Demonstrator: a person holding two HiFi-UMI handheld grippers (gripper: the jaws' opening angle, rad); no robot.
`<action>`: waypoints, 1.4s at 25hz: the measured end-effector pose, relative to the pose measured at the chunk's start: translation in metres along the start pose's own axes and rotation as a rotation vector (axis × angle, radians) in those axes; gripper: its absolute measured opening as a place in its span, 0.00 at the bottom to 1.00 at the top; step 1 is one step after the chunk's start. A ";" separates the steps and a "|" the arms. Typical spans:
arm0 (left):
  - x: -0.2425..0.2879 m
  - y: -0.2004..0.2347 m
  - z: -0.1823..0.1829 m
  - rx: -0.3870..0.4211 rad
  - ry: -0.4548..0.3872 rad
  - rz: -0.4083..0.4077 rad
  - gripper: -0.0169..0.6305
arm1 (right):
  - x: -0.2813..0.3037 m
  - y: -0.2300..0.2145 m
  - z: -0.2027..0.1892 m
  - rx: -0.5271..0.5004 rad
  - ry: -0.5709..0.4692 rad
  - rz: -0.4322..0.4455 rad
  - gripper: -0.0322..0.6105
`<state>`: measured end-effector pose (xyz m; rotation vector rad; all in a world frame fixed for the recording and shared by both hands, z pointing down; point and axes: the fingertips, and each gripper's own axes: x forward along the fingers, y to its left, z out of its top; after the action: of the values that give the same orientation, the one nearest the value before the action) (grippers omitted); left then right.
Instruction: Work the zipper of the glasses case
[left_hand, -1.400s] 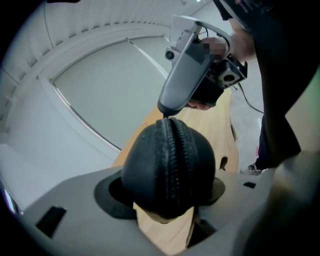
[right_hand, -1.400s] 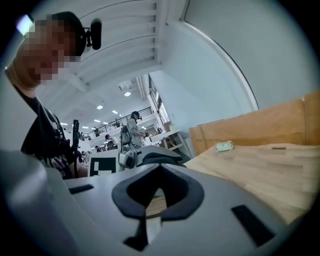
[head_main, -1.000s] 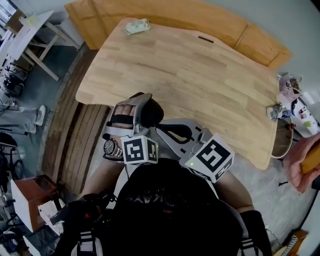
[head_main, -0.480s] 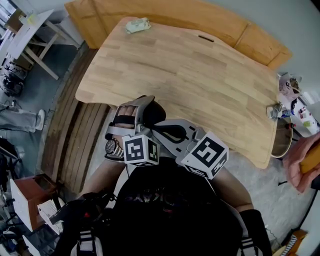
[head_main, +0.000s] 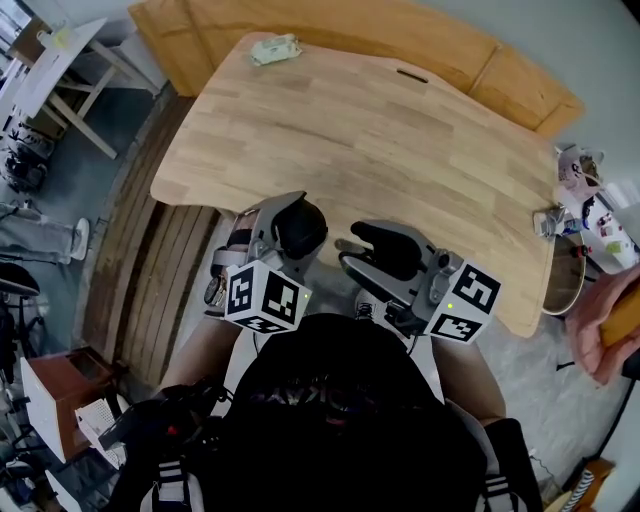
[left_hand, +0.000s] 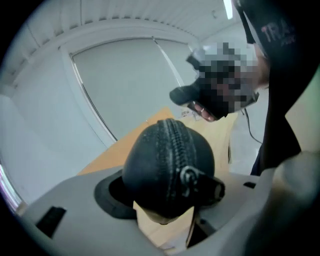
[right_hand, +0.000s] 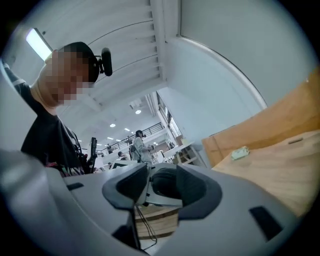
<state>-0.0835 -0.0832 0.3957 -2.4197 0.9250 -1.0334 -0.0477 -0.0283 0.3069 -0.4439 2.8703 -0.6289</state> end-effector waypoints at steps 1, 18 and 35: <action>-0.002 -0.001 0.003 -0.052 -0.032 -0.025 0.46 | -0.008 -0.006 0.002 -0.006 -0.007 -0.014 0.34; -0.049 -0.002 0.083 -0.914 -0.603 -0.599 0.46 | -0.027 -0.013 -0.018 0.124 0.053 0.105 0.55; -0.038 -0.020 0.091 -1.009 -0.603 -0.699 0.46 | -0.004 -0.008 -0.048 0.248 0.113 0.162 0.53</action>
<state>-0.0277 -0.0372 0.3253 -3.7028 0.3837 0.1974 -0.0528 -0.0158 0.3534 -0.1424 2.8394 -0.9918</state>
